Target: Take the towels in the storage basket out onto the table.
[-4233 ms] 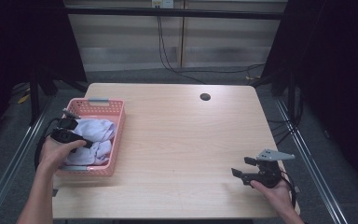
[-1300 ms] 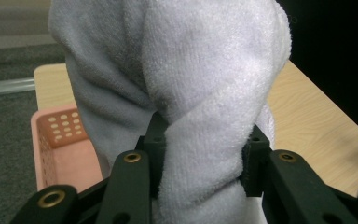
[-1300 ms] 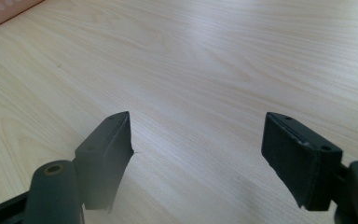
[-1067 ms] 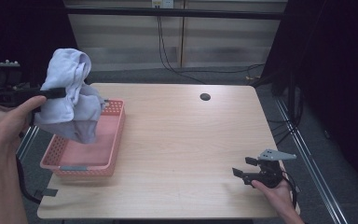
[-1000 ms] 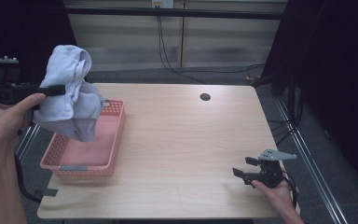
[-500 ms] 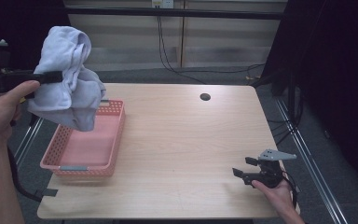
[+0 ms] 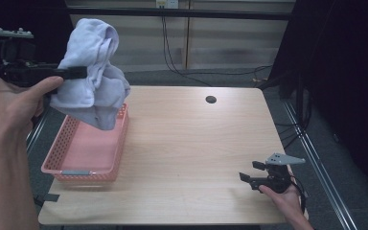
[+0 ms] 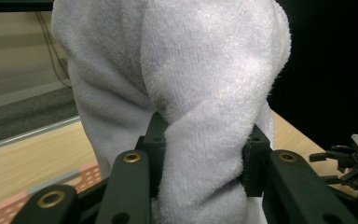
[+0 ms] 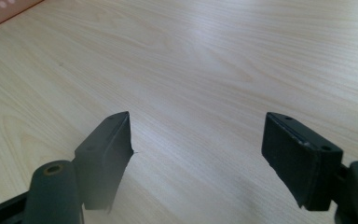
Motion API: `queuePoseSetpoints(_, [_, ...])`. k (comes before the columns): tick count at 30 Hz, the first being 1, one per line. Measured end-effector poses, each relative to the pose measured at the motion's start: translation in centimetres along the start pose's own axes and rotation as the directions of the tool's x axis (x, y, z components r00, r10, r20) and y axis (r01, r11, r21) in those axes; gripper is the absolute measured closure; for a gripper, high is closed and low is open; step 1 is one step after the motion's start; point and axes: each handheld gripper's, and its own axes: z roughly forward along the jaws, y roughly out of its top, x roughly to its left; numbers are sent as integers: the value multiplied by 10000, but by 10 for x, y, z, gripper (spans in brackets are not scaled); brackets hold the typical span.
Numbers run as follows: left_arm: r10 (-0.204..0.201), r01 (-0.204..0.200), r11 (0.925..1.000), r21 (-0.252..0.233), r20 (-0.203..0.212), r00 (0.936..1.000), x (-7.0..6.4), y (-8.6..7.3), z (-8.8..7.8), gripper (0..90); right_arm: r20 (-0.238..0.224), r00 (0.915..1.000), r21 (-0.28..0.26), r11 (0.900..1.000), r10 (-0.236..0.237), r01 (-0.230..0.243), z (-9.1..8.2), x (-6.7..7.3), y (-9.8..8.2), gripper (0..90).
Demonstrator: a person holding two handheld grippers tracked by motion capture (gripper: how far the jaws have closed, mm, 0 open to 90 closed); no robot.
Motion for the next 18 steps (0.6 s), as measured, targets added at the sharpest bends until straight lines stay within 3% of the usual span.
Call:
queuePoseSetpoints(4, [222, -219, 9997, -61, 710, 9972, -14, 0, 18, 638, -12, 10000, 3, 10000, -1, 1, 0, 0, 0, 240])
queuePoseSetpoints(9, [603, -656, 9971, 374, 1286, 9899, -38, 0, 48, 638, -37, 10000, 9, 10000, -4, 4, 0, 0, 0, 239])
queuePoseSetpoints(13, [701, -842, 9941, 679, 1882, 9796, -59, -6, 76, 637, -4, 10000, -31, 10000, -42, 42, 0, 0, 0, 239])
queuePoseSetpoints(15, [695, -909, 9919, 887, 2203, 9729, -69, -11, 91, 634, -2, 10000, -60, 10000, -74, 74, -1, -1, 0, 239])
queuePoseSetpoints(17, [681, -988, 9895, 1050, 2640, 9621, -76, -19, 107, 634, -13, 10000, -73, 9999, -73, 72, -1, -1, 0, 239])
queuePoseSetpoints(18, [633, -976, 9885, 1152, 2710, 9605, -81, -23, 116, 634, -27, 10000, -91, 9999, -77, 77, -1, -1, 0, 239])
